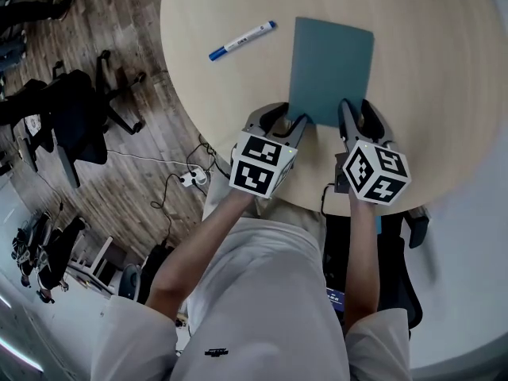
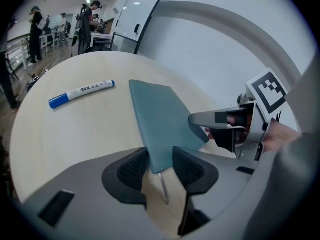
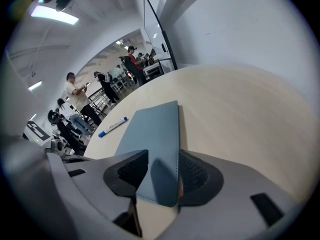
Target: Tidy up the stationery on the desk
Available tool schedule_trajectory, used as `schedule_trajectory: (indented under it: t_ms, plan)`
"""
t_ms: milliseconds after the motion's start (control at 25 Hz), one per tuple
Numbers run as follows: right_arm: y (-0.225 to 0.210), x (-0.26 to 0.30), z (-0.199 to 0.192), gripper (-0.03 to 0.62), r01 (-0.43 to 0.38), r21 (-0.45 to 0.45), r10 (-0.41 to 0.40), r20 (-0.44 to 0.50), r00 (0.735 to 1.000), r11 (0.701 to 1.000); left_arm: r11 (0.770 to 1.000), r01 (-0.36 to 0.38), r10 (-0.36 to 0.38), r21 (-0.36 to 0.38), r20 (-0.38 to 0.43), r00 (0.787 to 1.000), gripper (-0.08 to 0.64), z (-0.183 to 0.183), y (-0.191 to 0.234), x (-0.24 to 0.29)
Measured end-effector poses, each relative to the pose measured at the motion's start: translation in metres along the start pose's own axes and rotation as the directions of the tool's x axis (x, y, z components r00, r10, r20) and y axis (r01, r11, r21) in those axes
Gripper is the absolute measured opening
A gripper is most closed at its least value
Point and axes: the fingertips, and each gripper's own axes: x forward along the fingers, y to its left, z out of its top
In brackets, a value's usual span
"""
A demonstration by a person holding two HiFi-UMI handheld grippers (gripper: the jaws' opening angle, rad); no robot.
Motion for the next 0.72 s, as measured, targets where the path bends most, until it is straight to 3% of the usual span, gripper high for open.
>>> schedule_trajectory:
  t_ms: [160, 320, 520, 600, 640, 720]
  plan:
    - [0.0, -0.007, -0.008, 0.186, 0.008, -0.03, -0.008, -0.008, 1.0, 1.0, 0.999, -0.031, 0.03, 0.017, 0.024, 0.999, 0.175, -0.002, 0.0, -0.001]
    - [0.001, -0.025, 0.0, 0.186, 0.055, -0.098, -0.05, 0.049, 0.998, 0.994, 0.997, -0.055, 0.052, 0.058, 0.051, 0.997, 0.175, 0.006, -0.004, -0.01]
    - [0.004, -0.032, 0.007, 0.184, 0.046, -0.083, -0.04, 0.078, 0.996, 0.996, 0.995, -0.075, 0.069, 0.071, 0.086, 0.994, 0.172, 0.012, -0.001, -0.022]
    - [0.005, -0.035, 0.012, 0.183, 0.047, -0.083, -0.039, 0.091, 0.995, 0.995, 0.993, -0.091, 0.082, 0.081, 0.107, 0.991, 0.14, 0.017, 0.001, -0.028]
    - [0.006, -0.036, 0.014, 0.178, 0.046, -0.084, -0.038, 0.099, 0.994, 0.995, 0.991, -0.1, 0.09, 0.084, 0.115, 0.989, 0.132, 0.02, 0.003, -0.032]
    - [0.01, -0.038, 0.017, 0.104, 0.048, -0.089, -0.038, 0.108, 0.993, 0.995, 0.989, -0.12, 0.108, 0.085, 0.129, 0.986, 0.115, 0.024, 0.008, -0.038]
